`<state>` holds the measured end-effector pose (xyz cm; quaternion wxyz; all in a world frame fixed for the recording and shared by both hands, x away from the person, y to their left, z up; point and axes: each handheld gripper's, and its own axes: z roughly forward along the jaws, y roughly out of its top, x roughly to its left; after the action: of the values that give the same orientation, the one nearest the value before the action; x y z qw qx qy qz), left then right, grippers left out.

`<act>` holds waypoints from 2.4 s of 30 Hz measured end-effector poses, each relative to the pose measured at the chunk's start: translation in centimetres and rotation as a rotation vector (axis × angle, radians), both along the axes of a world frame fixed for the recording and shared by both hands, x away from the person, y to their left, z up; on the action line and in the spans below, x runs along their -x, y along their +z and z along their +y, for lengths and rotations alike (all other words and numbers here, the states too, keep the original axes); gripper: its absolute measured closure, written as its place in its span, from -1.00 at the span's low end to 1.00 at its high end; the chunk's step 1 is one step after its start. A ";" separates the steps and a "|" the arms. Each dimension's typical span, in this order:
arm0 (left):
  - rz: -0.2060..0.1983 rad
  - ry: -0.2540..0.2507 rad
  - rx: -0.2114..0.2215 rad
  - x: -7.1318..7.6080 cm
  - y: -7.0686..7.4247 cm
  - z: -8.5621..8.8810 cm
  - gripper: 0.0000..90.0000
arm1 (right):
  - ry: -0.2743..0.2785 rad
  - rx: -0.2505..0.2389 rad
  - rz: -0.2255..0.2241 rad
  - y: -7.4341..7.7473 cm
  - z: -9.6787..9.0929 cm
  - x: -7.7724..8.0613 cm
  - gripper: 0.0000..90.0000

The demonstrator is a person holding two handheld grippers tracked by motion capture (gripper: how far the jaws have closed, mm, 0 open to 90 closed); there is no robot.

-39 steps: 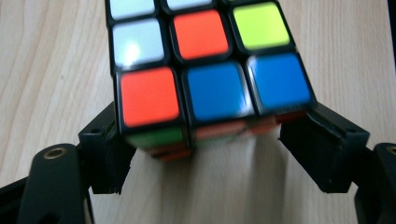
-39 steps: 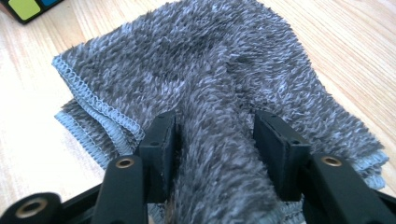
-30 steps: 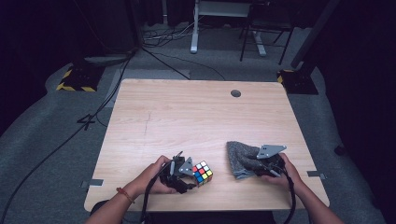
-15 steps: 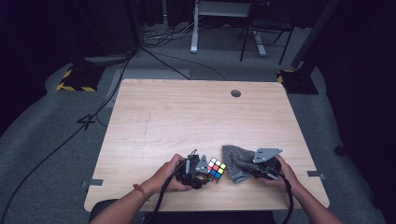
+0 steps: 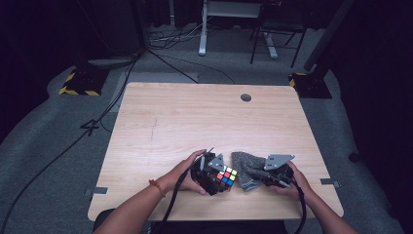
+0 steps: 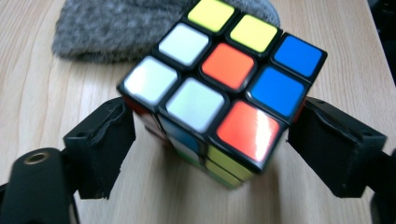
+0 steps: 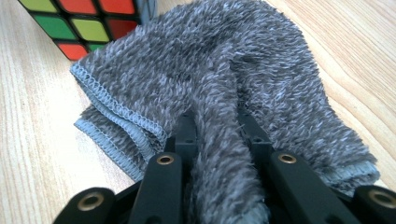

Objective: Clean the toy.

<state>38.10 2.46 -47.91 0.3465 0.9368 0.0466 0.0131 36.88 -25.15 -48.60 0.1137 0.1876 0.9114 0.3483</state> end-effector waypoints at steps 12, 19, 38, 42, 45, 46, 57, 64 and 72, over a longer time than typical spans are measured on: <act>0.000 -0.046 0.007 -0.3 -0.5 -0.7 -0.42 | 0.007 -0.004 0.000 0.0 0.0 0.0 0.69; -0.026 -0.017 0.012 -0.3 -0.2 -0.4 -0.26 | 0.023 -0.051 -0.007 0.5 -0.4 0.2 0.75; -0.035 0.067 0.055 -0.3 0.9 0.2 -0.39 | 0.192 -0.200 -0.041 2.9 2.8 2.4 0.75; -0.051 0.061 0.045 -0.1 1.0 0.2 -0.34 | 0.182 -0.192 -0.061 3.0 2.8 2.5 0.75; -0.061 0.047 0.036 0.2 1.2 0.2 -0.31 | 0.150 -0.184 -0.062 2.8 2.8 2.2 0.75; -0.076 0.044 0.025 0.3 1.3 0.1 -0.31 | 0.137 -0.182 -0.064 2.7 2.8 2.1 0.75; -0.109 0.081 0.009 0.3 2.2 0.7 -0.26 | 0.152 -0.142 -0.056 2.3 3.5 2.1 0.75; -0.111 0.111 0.010 -0.1 2.3 1.1 -0.26 | 0.196 -0.161 -0.079 3.0 3.9 2.8 0.75; -0.106 0.089 0.006 0.4 2.5 0.9 -0.26 | 0.128 -0.206 -0.147 4.0 4.0 2.2 0.75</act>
<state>37.66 3.36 -45.40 0.3504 0.9308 0.0697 0.0777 34.64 -21.20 -44.56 0.1380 0.1135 0.8701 0.4594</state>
